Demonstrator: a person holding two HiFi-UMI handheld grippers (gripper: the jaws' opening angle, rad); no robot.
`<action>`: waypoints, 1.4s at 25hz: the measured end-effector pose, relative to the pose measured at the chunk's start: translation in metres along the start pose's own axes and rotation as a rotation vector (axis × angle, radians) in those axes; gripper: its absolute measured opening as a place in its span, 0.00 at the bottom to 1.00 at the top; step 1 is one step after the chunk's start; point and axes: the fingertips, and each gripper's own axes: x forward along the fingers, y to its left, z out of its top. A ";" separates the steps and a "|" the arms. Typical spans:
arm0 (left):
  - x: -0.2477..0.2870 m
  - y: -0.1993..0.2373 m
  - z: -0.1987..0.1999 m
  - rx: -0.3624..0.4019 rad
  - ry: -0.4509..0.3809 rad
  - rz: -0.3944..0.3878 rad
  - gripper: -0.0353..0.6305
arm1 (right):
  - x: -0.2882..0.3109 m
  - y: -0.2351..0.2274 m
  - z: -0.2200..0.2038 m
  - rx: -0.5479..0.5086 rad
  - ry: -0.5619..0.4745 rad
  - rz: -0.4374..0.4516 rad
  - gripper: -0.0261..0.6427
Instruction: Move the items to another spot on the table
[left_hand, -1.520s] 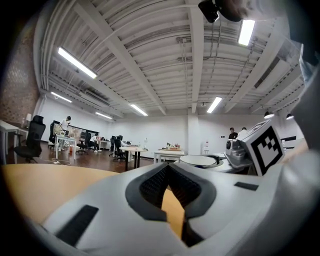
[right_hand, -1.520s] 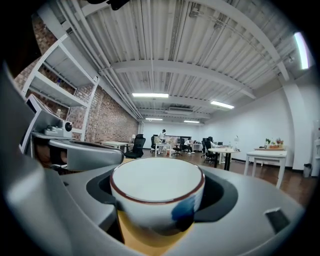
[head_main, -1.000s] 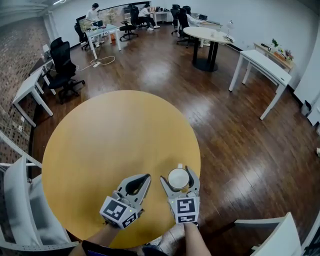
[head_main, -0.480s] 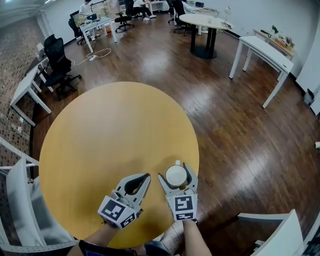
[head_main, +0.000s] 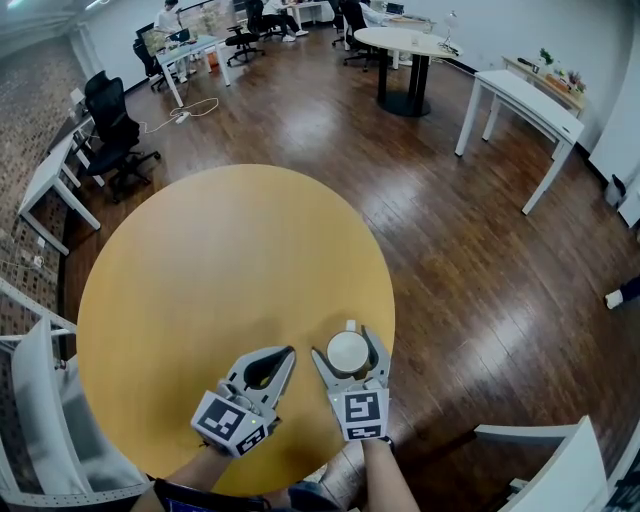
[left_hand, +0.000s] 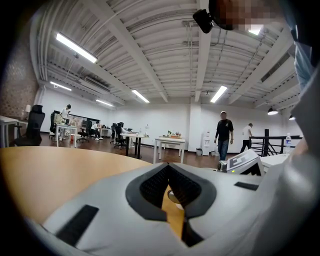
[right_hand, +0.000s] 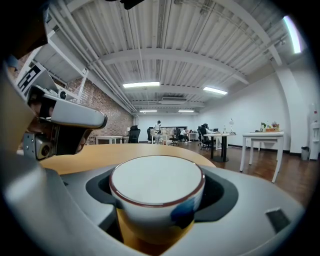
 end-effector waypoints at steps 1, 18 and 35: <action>-0.001 0.000 0.000 -0.001 -0.002 0.001 0.06 | 0.000 0.000 0.000 0.002 0.007 0.001 0.68; -0.023 0.002 0.012 -0.002 -0.022 0.029 0.06 | -0.010 -0.001 0.043 -0.039 -0.030 0.000 0.69; -0.092 -0.004 0.068 0.016 -0.119 0.109 0.06 | -0.073 0.105 0.166 -0.077 -0.158 0.197 0.63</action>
